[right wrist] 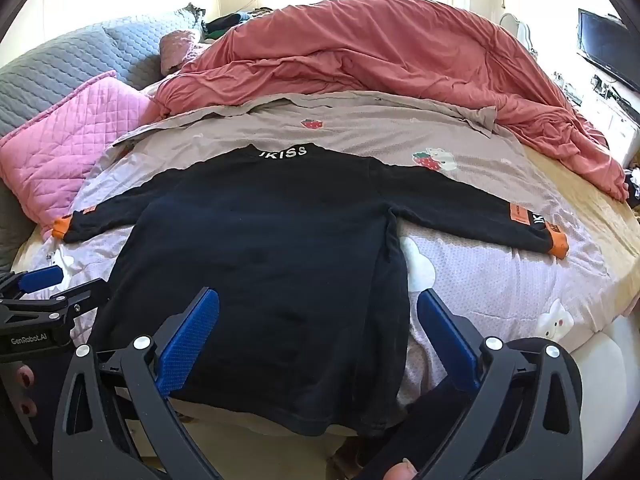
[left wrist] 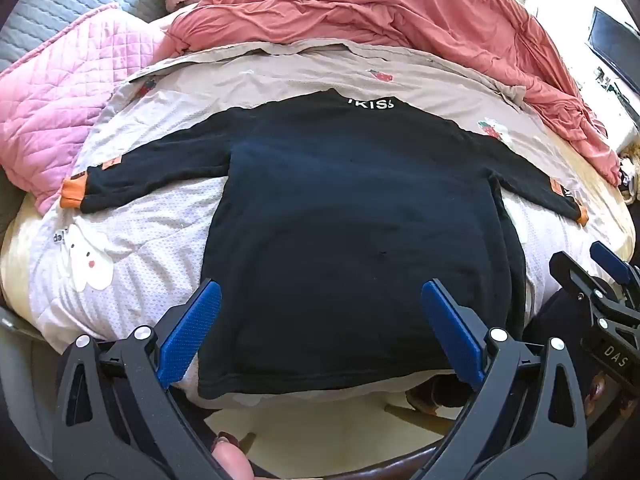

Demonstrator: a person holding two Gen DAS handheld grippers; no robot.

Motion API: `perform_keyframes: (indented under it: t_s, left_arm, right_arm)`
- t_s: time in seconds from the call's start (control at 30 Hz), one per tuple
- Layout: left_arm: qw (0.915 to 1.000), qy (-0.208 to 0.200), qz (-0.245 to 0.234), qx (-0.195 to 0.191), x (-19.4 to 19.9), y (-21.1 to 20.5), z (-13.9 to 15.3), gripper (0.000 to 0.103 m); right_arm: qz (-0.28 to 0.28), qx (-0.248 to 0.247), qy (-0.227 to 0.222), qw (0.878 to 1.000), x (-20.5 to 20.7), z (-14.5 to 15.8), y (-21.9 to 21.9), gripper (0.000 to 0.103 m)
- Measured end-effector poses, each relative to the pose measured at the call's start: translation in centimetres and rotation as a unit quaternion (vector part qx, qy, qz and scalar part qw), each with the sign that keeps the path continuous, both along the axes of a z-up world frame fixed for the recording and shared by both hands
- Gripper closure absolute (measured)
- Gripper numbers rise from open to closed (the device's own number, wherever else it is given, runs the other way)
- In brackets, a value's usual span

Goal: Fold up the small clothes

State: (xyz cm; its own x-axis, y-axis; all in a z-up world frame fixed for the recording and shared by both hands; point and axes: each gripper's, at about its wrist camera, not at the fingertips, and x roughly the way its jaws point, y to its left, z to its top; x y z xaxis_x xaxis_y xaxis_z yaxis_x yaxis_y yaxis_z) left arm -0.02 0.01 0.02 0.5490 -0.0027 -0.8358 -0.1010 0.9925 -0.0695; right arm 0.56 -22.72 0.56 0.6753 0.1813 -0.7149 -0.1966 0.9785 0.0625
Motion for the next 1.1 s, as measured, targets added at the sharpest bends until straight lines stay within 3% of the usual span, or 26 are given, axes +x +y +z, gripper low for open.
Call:
perform_keyframes:
  t_s: [1.1]
  left_arm:
    - [1.0000, -0.002, -0.002, 0.009, 0.08, 0.07, 0.31, 0.009]
  right_arm:
    - [-0.002, 0.001, 0.007, 1.000, 0.23, -0.16, -0.15, 0.004]
